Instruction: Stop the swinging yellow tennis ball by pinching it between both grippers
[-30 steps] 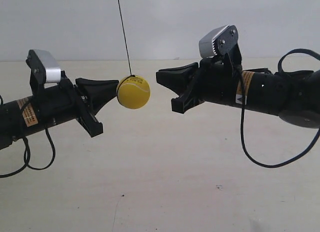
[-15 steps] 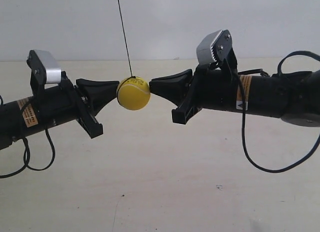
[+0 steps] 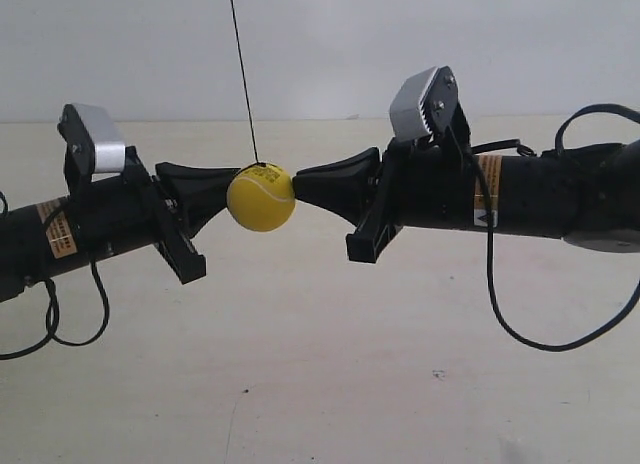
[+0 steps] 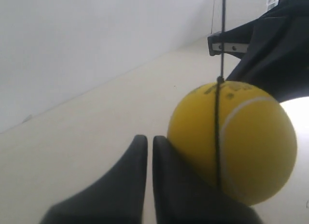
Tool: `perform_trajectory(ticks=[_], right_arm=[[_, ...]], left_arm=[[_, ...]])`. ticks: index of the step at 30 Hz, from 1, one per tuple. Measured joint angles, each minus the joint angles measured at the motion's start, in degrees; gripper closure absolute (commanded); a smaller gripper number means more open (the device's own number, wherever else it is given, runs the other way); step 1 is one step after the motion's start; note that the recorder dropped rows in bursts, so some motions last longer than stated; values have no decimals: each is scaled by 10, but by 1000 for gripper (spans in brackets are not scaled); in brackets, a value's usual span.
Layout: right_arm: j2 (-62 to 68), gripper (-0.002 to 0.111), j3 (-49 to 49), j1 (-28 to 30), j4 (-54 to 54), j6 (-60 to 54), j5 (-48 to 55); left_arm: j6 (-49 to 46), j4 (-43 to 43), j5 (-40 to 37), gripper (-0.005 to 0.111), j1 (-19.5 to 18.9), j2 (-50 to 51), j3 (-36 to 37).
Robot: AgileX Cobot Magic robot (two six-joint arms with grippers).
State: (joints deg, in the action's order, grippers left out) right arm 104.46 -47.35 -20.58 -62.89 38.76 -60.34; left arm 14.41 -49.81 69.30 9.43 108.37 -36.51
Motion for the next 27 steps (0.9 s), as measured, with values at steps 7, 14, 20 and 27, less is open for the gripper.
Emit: perform_trajectory(ticks=[7,14,20,27], right_arm=[[0,108,0,0,-24,9,0],[0,108,0,0,-39,15,6],[0,108,0,0,-39,17,8],[0,108,0,0,-18,11,-5]], left_arm=[[0,-13,-4,102,0,0,0],[0,-23,-29,102,-20,0,0],[31,-56,-4,102,-69,0,1],[34,-69,-1,102,-70,0,1]])
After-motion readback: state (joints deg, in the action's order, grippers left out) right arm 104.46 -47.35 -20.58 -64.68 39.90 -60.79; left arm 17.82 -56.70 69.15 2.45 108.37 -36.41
